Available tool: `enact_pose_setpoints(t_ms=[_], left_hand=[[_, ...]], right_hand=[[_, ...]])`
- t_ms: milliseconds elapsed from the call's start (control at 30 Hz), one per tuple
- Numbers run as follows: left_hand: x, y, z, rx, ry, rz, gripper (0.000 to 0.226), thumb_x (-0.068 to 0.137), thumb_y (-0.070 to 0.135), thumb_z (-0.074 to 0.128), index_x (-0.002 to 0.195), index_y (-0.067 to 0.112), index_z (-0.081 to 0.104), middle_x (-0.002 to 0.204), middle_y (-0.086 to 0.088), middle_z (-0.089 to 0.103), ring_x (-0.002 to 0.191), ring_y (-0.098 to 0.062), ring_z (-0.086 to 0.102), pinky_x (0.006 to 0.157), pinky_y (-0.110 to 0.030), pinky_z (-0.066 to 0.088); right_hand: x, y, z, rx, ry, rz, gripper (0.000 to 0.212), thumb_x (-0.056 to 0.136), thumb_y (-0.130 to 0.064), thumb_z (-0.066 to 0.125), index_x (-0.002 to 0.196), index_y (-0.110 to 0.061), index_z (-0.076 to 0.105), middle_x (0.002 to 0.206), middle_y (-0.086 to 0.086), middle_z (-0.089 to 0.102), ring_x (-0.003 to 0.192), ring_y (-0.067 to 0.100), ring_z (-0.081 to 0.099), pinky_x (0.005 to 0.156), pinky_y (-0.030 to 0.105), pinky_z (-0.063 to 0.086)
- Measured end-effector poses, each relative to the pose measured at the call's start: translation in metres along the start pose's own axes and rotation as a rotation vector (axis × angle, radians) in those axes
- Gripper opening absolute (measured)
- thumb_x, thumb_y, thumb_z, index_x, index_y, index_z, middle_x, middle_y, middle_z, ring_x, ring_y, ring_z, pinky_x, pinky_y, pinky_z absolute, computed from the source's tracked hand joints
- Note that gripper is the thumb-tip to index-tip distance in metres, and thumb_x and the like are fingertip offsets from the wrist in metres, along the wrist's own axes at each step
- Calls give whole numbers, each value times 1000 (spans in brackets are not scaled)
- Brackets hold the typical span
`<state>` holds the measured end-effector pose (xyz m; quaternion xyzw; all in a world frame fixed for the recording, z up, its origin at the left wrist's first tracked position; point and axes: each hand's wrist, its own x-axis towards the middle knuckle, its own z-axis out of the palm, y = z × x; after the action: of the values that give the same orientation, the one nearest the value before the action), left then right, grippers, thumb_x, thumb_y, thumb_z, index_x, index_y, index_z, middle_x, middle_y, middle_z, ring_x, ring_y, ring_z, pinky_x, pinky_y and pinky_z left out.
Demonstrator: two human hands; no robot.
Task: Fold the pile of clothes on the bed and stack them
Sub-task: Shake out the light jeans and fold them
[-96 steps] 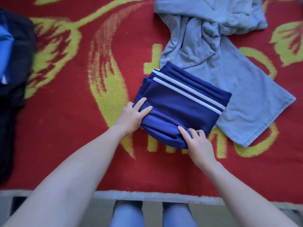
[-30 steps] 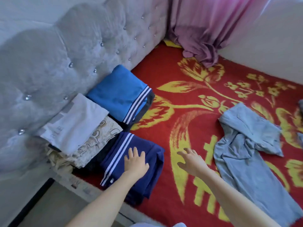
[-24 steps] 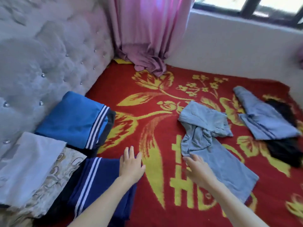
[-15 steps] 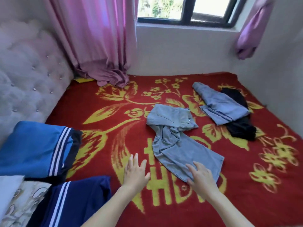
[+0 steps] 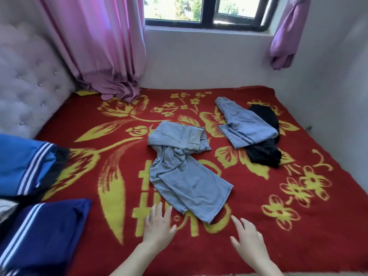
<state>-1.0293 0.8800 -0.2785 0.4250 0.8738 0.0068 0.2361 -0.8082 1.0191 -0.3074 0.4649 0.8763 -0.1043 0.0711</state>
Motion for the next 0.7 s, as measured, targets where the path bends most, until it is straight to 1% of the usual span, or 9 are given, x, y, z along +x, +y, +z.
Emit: enact_pose_setpoints(t_ms=[67,167,267,400,467,500,567,633,700], left_hand=[[-4,7,3,-11,-9,-27,61,97,41,36,149,26,9,157,-8,-1,145,-25,-5,116,-39,8],[-5,-4,-6,-37,9,-84,60,97,39,37,149,24,11,157,-9,0,145,-26,-5,116,-41,9],[3,-25,-20,-52,72,-164,61,97,40,37,149,23,11,156,-9,3,144,-27,-2,115,-40,13],[23,-56,-31,-138,110,-257,61,96,38,38,149,21,11,156,-11,7,144,-27,1,114,-39,15],[37,-63,-30,-192,110,-295,63,96,39,39,149,22,9,156,-10,7,144,-27,2,114,-39,16],[45,-65,-29,-214,103,-305,64,96,40,38,149,22,7,156,-10,7,144,-27,2,114,-39,16],[60,-65,-30,-241,89,-304,65,96,41,38,149,22,5,156,-9,6,144,-27,0,114,-40,17],[73,-63,-30,-253,79,-292,65,97,40,38,149,22,4,156,-9,5,144,-26,0,114,-40,17],[84,-59,-32,-231,82,-275,63,97,40,36,149,23,4,156,-9,4,144,-26,-1,114,-39,16]], right_hand=[[0,7,-4,-15,-39,-18,81,35,-33,93,110,-17,70,98,12,70,90,27,69,57,41,55],[8,-5,-8,44,-49,-63,67,83,-35,64,143,-23,36,142,10,42,134,25,38,97,40,42],[35,-25,-8,77,4,-151,63,89,-31,55,146,-23,29,148,10,32,139,24,27,102,37,36],[74,-55,-16,-87,-92,-223,60,95,-36,45,148,-27,18,152,8,20,142,22,18,107,33,30],[92,-62,-28,-125,-73,-258,60,92,-31,53,145,-22,29,147,11,30,139,25,28,103,39,35],[102,-64,-34,-127,-17,-318,60,82,-26,66,136,-15,45,136,13,45,129,29,44,94,43,43],[125,-61,-45,-169,55,-385,54,47,-19,89,97,-11,70,96,8,67,90,26,68,65,41,54],[146,-57,-53,-204,155,-392,46,35,-14,92,76,-14,71,73,1,66,70,21,68,57,39,54],[166,-56,-62,-205,225,-389,40,36,-10,91,71,-13,70,68,0,65,65,22,67,59,41,54]])
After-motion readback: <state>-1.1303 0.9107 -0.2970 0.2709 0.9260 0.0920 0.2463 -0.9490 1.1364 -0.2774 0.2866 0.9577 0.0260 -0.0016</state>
